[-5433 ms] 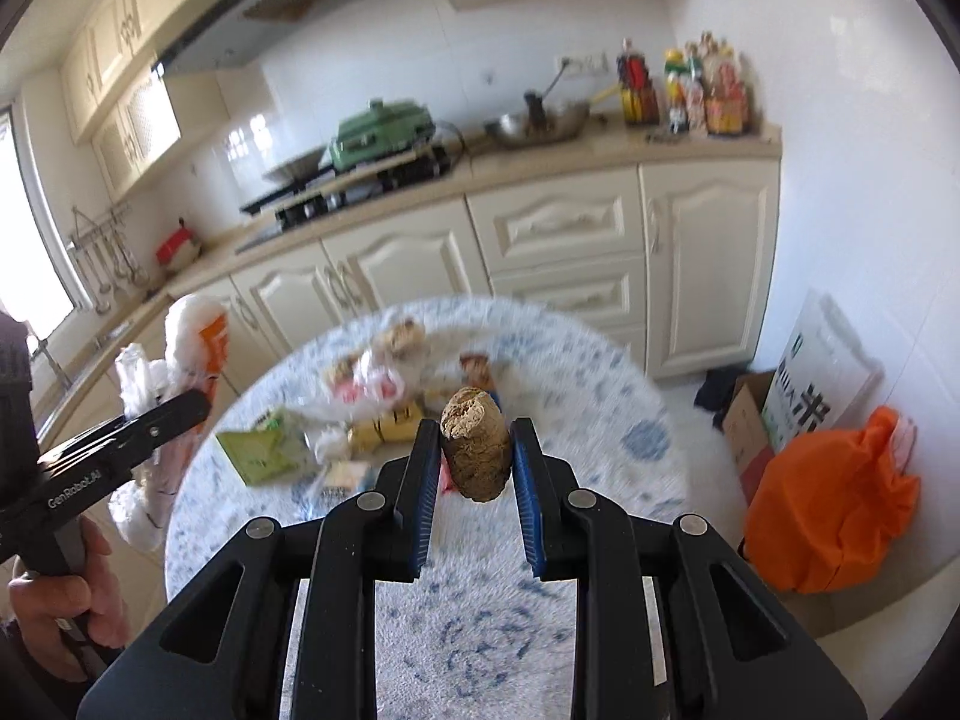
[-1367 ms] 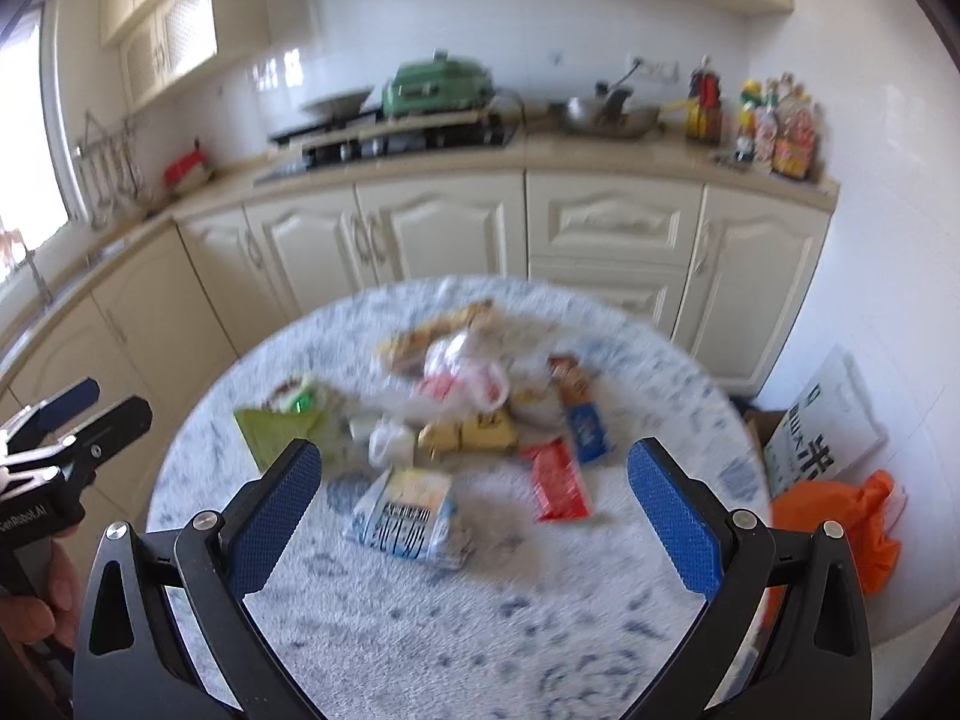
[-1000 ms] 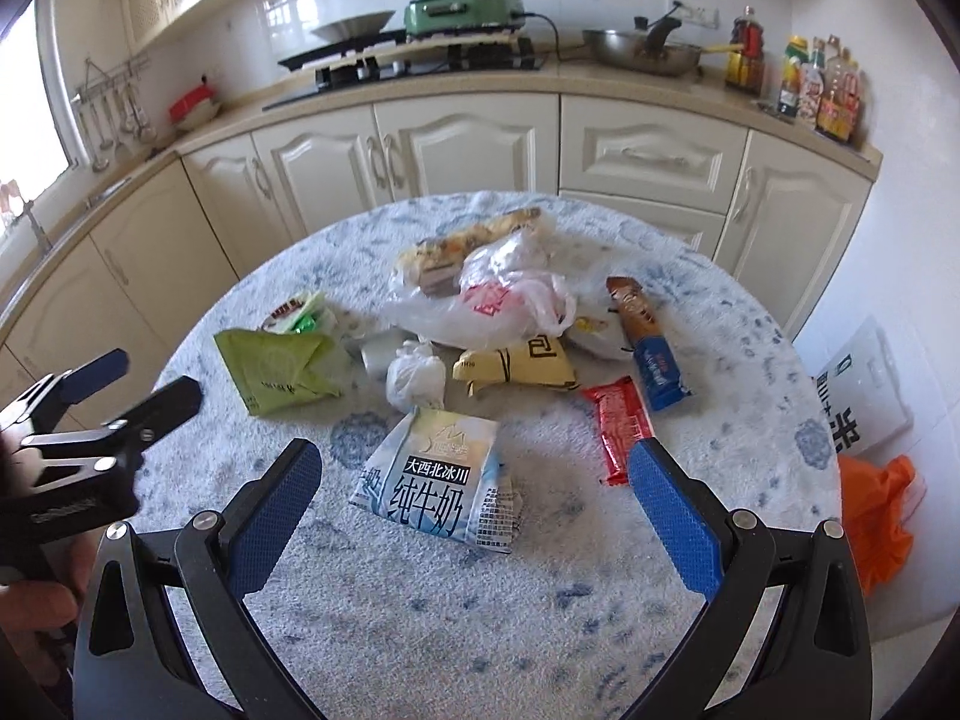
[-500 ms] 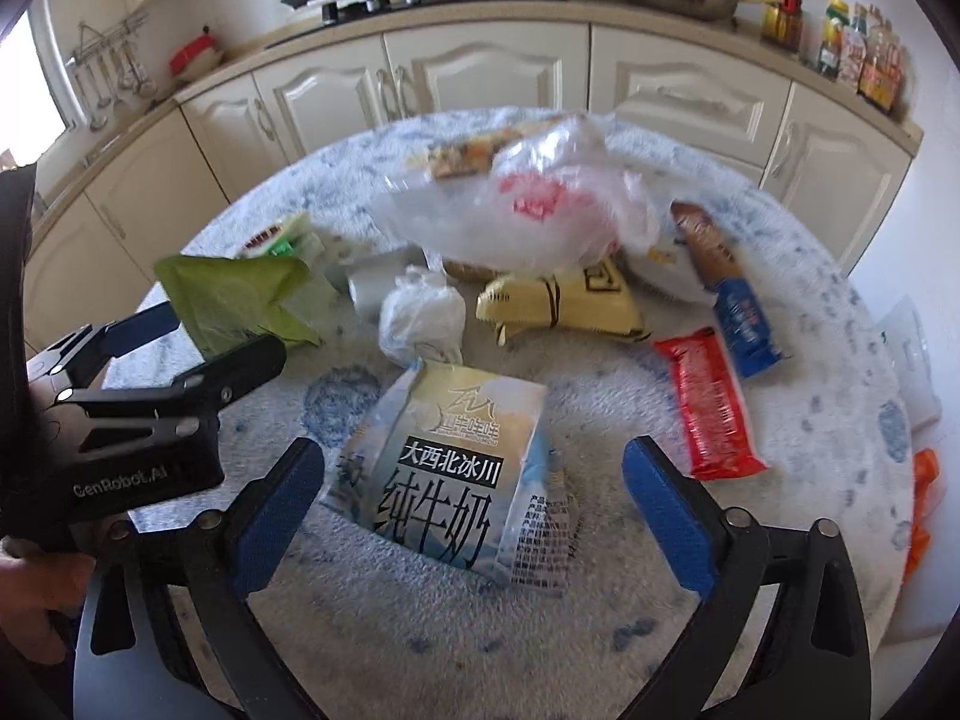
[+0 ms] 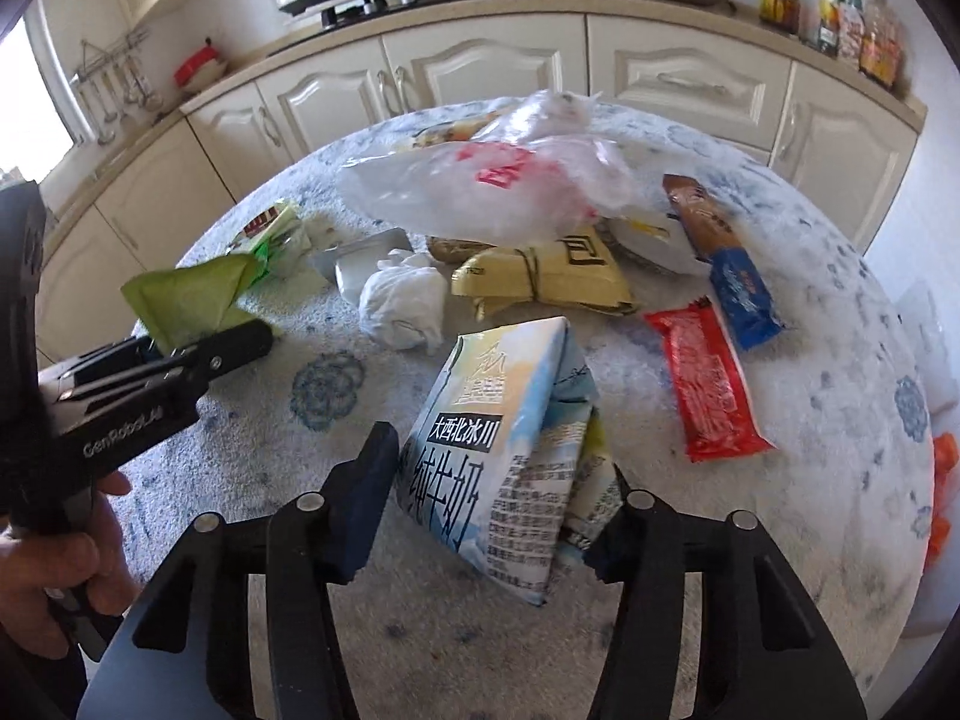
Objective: Collect trash
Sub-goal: 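Grasp the green wrapper with the left tool while the right tool grasps the milk carton, then carry the green wrapper and milk carton to the wastebasket and open both tools, then withdraw both open tools from the wastebasket and return to the table, then grasp the white plastic bag with the left tool while the right tool grasps the red snack wrapper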
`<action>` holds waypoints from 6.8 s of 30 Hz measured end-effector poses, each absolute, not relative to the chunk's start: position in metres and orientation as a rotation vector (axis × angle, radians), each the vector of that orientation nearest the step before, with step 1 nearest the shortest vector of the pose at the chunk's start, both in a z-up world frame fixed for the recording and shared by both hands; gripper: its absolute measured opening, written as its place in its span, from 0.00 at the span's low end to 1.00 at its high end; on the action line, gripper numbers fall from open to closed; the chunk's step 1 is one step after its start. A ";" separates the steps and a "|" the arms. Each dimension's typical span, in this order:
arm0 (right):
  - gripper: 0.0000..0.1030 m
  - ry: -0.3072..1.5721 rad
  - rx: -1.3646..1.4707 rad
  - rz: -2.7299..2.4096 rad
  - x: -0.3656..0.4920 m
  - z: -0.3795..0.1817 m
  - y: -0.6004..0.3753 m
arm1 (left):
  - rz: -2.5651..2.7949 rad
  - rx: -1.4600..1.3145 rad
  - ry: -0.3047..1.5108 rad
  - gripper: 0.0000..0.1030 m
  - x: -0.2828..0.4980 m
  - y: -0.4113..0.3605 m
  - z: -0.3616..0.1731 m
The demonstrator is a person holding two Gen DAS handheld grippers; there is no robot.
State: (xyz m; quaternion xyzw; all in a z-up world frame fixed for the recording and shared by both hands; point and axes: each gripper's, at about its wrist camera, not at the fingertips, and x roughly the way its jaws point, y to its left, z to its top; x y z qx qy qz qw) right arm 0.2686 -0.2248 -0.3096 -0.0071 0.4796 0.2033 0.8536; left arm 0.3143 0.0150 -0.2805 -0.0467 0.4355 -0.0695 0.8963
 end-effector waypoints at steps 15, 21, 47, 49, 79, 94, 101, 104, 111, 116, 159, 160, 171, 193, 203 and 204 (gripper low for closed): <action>0.83 0.951 0.004 0.394 0.262 -0.315 -0.210 | -0.142 -0.072 0.912 0.31 0.257 -0.004 -0.274; 0.35 0.927 0.015 0.351 0.269 -0.314 -0.228 | -0.140 -0.072 0.914 0.32 0.246 -0.004 -0.270; 0.25 0.691 0.107 0.330 0.207 -0.199 -0.329 | -0.345 -0.048 0.689 0.31 0.201 -0.088 -0.160; 0.25 0.671 0.111 0.296 0.203 -0.190 -0.348 | -0.381 -0.040 0.664 0.31 0.197 -0.102 -0.149; 0.25 0.892 0.422 -0.292 0.096 -0.312 -0.624 | -0.977 0.268 0.916 0.31 0.170 -0.411 -0.218; 0.48 1.066 0.582 -0.386 0.084 -0.406 -0.683 | -0.984 0.440 1.172 0.65 0.211 -0.554 -0.313; 0.95 1.062 0.594 -0.420 0.079 -0.412 -0.685 | -0.908 0.475 1.154 0.83 0.218 -0.563 -0.321; 1.00 1.065 0.576 -0.452 0.080 -0.409 -0.684 | -0.880 0.468 1.113 0.88 0.213 -0.549 -0.313; 1.00 1.026 0.567 -0.459 0.080 -0.385 -0.673 | -0.859 0.423 1.004 0.92 0.197 -0.520 -0.273; 1.00 0.960 0.550 -0.429 0.086 -0.350 -0.659 | -0.857 0.356 0.913 0.94 0.185 -0.476 -0.236; 1.00 0.519 0.152 0.242 0.201 -0.112 -0.339 | -0.143 -0.054 0.457 0.99 0.075 -0.030 -0.092; 1.00 0.513 0.141 0.248 0.201 -0.111 -0.336 | -0.131 -0.050 0.454 0.99 0.075 -0.027 -0.094; 1.00 0.610 0.052 0.286 0.240 -0.149 -0.303 | -0.129 -0.005 0.609 0.99 0.140 -0.036 -0.151; 0.67 0.985 0.023 0.318 0.320 -0.313 -0.296 | -0.124 0.035 0.950 0.80 0.322 -0.098 -0.272; 0.25 0.921 -0.085 0.302 0.307 -0.317 -0.288 | -0.167 -0.010 0.902 0.26 0.343 -0.091 -0.280; 0.25 0.924 -0.064 0.305 0.305 -0.317 -0.291 | -0.176 -0.024 0.900 0.26 0.343 -0.087 -0.280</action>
